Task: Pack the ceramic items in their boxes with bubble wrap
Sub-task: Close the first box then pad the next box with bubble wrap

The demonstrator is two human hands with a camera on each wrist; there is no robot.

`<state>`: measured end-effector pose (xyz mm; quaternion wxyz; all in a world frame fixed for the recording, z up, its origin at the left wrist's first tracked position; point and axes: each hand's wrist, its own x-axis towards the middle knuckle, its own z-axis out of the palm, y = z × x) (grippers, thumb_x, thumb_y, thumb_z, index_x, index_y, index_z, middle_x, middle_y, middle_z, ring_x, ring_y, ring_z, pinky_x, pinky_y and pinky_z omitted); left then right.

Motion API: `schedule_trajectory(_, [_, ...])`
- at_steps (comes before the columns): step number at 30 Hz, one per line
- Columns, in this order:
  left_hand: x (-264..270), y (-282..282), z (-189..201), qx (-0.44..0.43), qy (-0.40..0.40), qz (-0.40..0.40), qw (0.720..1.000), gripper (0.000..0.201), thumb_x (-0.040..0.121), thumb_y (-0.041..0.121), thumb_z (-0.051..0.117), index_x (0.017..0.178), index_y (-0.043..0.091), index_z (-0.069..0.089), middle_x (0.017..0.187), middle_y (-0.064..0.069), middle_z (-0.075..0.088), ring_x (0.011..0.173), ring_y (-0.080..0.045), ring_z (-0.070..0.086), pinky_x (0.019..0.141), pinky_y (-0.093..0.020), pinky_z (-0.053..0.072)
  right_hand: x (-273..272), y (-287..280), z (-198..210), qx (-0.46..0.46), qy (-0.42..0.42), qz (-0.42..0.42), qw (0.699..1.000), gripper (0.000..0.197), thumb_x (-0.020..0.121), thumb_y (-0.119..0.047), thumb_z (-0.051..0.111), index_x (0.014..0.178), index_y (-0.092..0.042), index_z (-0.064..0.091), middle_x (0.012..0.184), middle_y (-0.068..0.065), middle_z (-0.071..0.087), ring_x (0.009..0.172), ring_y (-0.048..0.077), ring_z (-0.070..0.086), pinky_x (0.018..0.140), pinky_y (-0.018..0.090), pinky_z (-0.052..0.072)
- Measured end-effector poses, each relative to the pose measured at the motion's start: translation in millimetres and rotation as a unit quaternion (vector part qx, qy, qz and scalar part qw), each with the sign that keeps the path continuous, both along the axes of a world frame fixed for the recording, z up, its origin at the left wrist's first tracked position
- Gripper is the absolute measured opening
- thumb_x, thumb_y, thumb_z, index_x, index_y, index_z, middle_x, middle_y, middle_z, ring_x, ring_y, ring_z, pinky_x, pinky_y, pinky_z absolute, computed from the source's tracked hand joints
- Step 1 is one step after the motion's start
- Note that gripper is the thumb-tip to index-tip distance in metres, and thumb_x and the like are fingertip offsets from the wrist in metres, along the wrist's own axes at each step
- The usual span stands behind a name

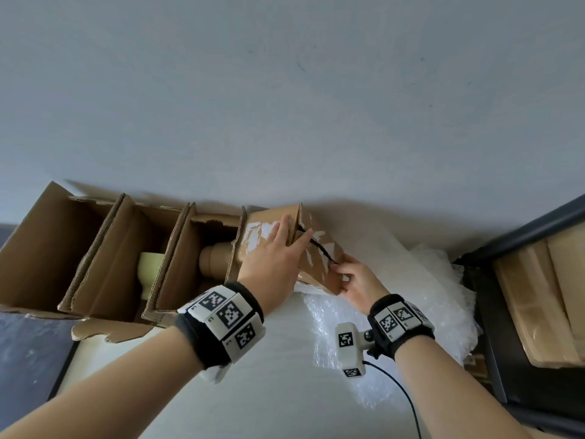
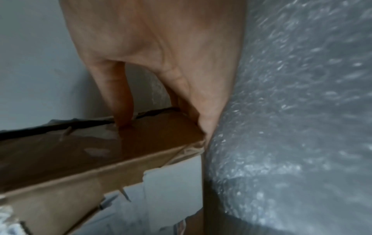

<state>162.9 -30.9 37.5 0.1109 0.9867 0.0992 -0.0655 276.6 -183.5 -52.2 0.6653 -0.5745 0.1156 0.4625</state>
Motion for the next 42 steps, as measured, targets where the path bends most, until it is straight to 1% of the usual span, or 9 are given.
schedule_trajectory(7, [-1,15,-32,-0.131,-0.04,0.079,0.987,0.073,0.091,0.018,0.061,0.15,0.026,0.019,0.159,-0.009,0.003,0.136,-0.027,0.035,0.094,-0.037,0.048,7,-2,-7,-0.055,-0.09,0.021,0.994,0.057,0.076,0.013,0.065,0.126,-0.013,0.054,0.109,0.009,0.069,0.098,0.025,0.066,0.078,0.032,0.054])
schedule_trajectory(10, [2,16,-41,-0.136,-0.027,0.103,0.985,0.074,0.09,0.011,0.06,0.15,0.019,0.017,0.156,-0.017,0.005,0.139,-0.032,0.027,0.098,-0.035,0.045,9,-1,-6,-0.057,-0.15,0.025,0.987,0.062,0.074,0.013,0.07,0.129,-0.011,0.051,0.117,0.011,0.065,0.107,0.025,0.063,0.09,0.036,0.052])
schedule_trajectory(15, [1,22,-51,-0.143,0.022,0.164,0.976,0.069,0.09,0.008,0.059,0.146,0.012,0.019,0.152,-0.023,0.012,0.133,-0.037,0.036,0.101,-0.04,0.042,11,2,-4,-0.076,-0.262,0.081,0.959,0.07,0.07,0.006,0.078,0.126,-0.02,0.046,0.107,-0.013,0.059,0.1,0.0,0.057,0.074,0.007,0.048])
schedule_trajectory(20, [-4,24,-58,0.014,0.093,0.138,0.986,0.064,0.095,0.003,0.04,0.149,0.003,0.006,0.156,-0.023,-0.009,0.145,-0.036,0.006,0.115,-0.039,0.02,8,16,-1,-0.146,-0.352,0.171,0.909,0.093,0.074,-0.013,0.079,0.149,-0.022,0.024,0.145,-0.001,0.04,0.134,0.015,0.036,0.11,0.037,0.036])
schedule_trajectory(23, [-3,17,-65,0.071,0.1,0.078,0.989,0.061,0.097,0.007,0.026,0.148,0.001,-0.007,0.158,-0.019,-0.009,0.146,-0.03,-0.009,0.118,-0.04,0.001,4,21,1,-0.165,-0.448,0.225,0.849,0.082,0.081,-0.018,0.074,0.148,-0.027,0.026,0.156,0.001,0.021,0.143,0.018,0.022,0.115,0.036,0.025])
schedule_trajectory(27, [-1,13,-68,0.021,0.123,0.081,0.989,0.067,0.098,0.003,0.029,0.149,0.012,-0.012,0.159,-0.012,-0.01,0.147,-0.024,-0.006,0.118,-0.035,0.009,-1,28,-4,-0.263,-0.636,0.378,0.62,0.062,0.093,-0.042,0.052,0.148,-0.025,0.028,0.16,-0.003,-0.001,0.147,0.017,-0.005,0.117,0.039,0.002])
schedule_trajectory(29, [-1,15,-68,0.011,0.132,0.08,0.988,0.066,0.098,0.004,0.029,0.15,0.014,-0.011,0.159,-0.011,-0.011,0.146,-0.023,-0.008,0.118,-0.035,0.007,-2,28,-8,-0.268,-0.661,0.424,0.558,0.062,0.096,-0.044,0.044,0.149,-0.02,0.023,0.16,-0.002,0.007,0.147,0.016,0.002,0.118,0.037,0.0])
schedule_trajectory(35, [4,19,-70,-0.011,0.146,0.083,0.986,0.061,0.099,0.003,0.025,0.151,0.014,-0.005,0.159,-0.009,-0.008,0.147,-0.022,-0.007,0.119,-0.038,0.006,-7,27,-11,-0.29,-0.716,0.401,0.492,0.057,0.095,-0.04,0.05,0.142,-0.01,0.04,0.151,0.006,0.035,0.139,0.023,0.034,0.114,0.041,0.026])
schedule_trajectory(42, [3,21,-52,-0.008,0.166,0.065,0.984,0.064,0.098,0.004,0.031,0.151,0.016,-0.001,0.159,-0.014,-0.007,0.146,-0.025,-0.006,0.117,-0.038,0.011,-9,31,-4,-0.309,-0.671,0.449,0.503,0.063,0.098,-0.044,0.039,0.151,-0.017,0.016,0.159,-0.001,0.012,0.146,0.017,0.012,0.118,0.038,0.006])
